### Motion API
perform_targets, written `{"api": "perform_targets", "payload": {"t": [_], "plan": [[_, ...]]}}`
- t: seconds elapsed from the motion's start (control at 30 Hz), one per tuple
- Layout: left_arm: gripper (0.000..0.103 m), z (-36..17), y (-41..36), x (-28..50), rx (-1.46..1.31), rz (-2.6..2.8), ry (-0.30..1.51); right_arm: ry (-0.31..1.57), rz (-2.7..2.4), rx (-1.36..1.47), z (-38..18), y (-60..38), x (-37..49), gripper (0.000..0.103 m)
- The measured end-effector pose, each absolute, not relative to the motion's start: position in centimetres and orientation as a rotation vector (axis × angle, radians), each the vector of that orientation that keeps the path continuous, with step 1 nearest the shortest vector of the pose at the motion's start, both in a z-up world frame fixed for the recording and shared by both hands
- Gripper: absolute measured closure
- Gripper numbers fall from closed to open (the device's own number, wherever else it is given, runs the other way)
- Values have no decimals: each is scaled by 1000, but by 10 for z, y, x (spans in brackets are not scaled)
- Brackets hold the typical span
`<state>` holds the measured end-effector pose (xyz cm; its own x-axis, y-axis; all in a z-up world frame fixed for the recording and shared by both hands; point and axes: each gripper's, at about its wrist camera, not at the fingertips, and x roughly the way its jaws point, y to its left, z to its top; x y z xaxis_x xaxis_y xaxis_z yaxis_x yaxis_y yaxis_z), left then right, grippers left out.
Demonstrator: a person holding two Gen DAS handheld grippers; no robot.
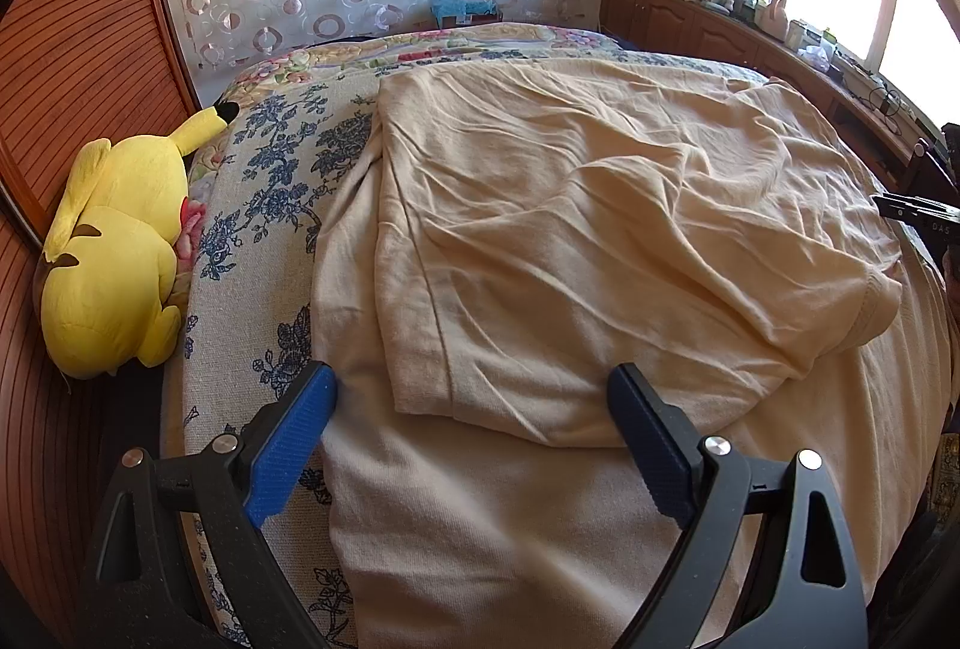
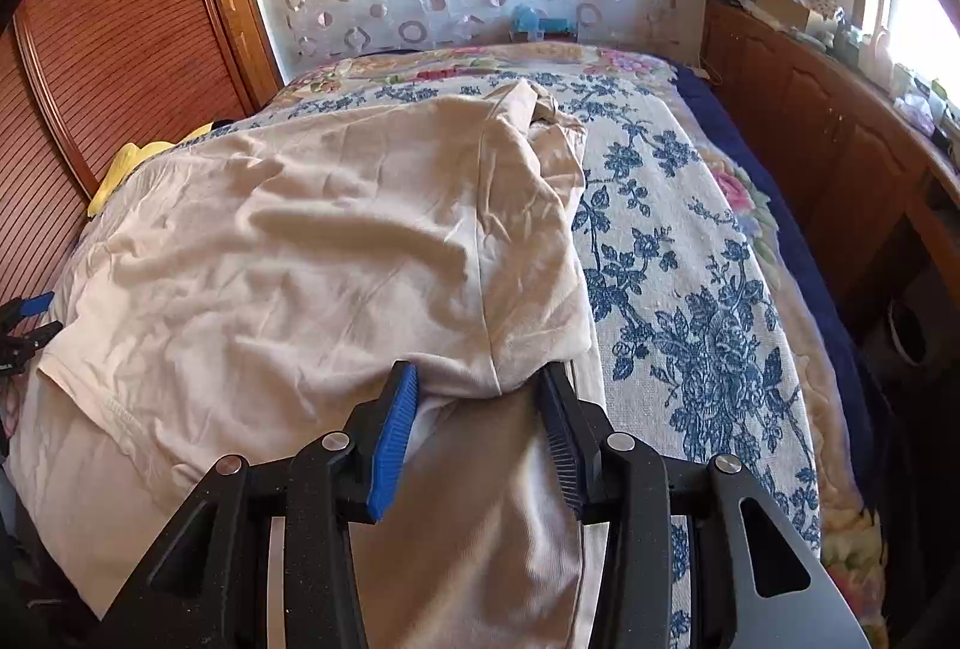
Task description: Fold small clothes
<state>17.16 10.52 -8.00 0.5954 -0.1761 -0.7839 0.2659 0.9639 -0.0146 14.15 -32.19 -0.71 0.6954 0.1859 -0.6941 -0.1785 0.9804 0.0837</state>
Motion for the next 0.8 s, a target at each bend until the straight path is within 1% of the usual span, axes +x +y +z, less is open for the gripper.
{"api": "perform_targets", "payload": {"t": [0.07,0.13,0.27,0.33,0.4,0.43,0.47,0.5,0.53,0.57,0.63,0.73,0.8], "plan": [[11,-80,106,172,108,-257,898,755,195,-26,-9,-316,139,59],[11,-80,106,172,108,-257,897,740,186,-80,-13,-307,137,57],[11,-80,106,172,109,-256,898,743,205,-76,-15,-305,140,52],[11,-80,106,171,108,-254,897,743,203,-83,-15,-305,139,52],[14,-79,106,172,93,-253,895,743,205,-81,-15,-305,139,52],[21,-77,107,172,78,-257,888,743,206,-78,-15,-305,139,52],[33,-75,108,171,61,-262,879,742,207,-78,-16,-304,139,52],[39,-72,109,171,49,-268,872,742,206,-78,-16,-305,139,52],[48,-70,110,170,40,-273,868,742,206,-78,-16,-305,139,52],[54,-68,110,170,34,-277,862,742,206,-78,-16,-305,139,52],[58,-70,107,171,48,-278,879,742,207,-78,-16,-306,139,52],[58,-72,103,172,86,-259,882,742,206,-78,-16,-306,139,52],[71,-69,100,169,123,-238,868,741,204,-80,-15,-307,138,54]]}}
